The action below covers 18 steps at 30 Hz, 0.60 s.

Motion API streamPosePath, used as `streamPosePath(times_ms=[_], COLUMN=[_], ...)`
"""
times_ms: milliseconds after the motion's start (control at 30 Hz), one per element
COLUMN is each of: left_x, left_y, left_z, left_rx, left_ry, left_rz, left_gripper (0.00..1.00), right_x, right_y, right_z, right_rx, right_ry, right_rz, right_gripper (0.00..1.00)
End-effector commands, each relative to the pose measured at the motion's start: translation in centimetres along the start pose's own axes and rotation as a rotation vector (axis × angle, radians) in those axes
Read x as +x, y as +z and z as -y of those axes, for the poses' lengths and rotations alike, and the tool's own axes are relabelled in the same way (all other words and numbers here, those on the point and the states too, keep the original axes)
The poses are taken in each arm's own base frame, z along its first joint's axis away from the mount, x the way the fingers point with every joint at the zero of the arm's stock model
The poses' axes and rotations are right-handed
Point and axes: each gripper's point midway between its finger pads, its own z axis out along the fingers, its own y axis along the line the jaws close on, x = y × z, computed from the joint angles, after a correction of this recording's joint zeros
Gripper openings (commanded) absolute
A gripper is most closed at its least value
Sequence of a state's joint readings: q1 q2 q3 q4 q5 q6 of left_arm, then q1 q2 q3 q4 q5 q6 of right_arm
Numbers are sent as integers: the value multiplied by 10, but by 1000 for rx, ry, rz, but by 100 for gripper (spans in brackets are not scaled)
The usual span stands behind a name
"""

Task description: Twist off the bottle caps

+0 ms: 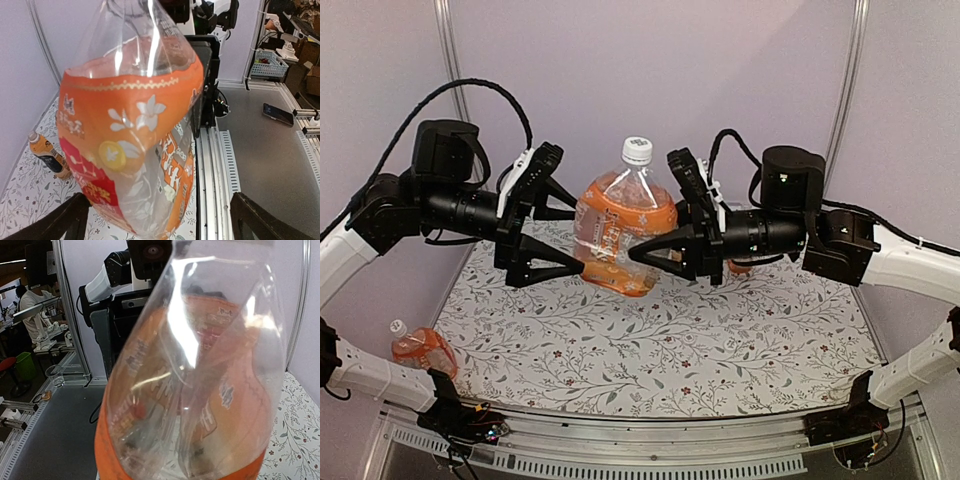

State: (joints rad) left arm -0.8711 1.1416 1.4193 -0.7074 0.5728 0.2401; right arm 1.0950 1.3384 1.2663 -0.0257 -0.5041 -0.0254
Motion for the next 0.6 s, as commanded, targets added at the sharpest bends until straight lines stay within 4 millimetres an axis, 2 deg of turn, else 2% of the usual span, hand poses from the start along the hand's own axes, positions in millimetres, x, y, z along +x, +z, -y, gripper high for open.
streamPosePath(times_ms=[0, 133, 300, 433, 567], left_x=[7, 11, 29, 28, 18], left_y=[2, -5, -9, -5, 5], left_z=[-13, -17, -19, -1, 9], left_rx=[-14, -31, -53, 34, 73], left_ry=[33, 49, 58, 26, -6], left_rz=[7, 2, -39, -21, 6], left_gripper=[100, 100, 100, 100, 100], right_x=[-11, -4, 8, 1, -9], right_y=[-2, -7, -19, -26, -20], right_z=[-27, -21, 3, 0, -9], right_rx=[-94, -41, 100, 94, 24], right_ry=[-54, -46, -32, -45, -49], right_rz=[46, 14, -33, -12, 2], right_gripper=[15, 14, 10, 10, 10])
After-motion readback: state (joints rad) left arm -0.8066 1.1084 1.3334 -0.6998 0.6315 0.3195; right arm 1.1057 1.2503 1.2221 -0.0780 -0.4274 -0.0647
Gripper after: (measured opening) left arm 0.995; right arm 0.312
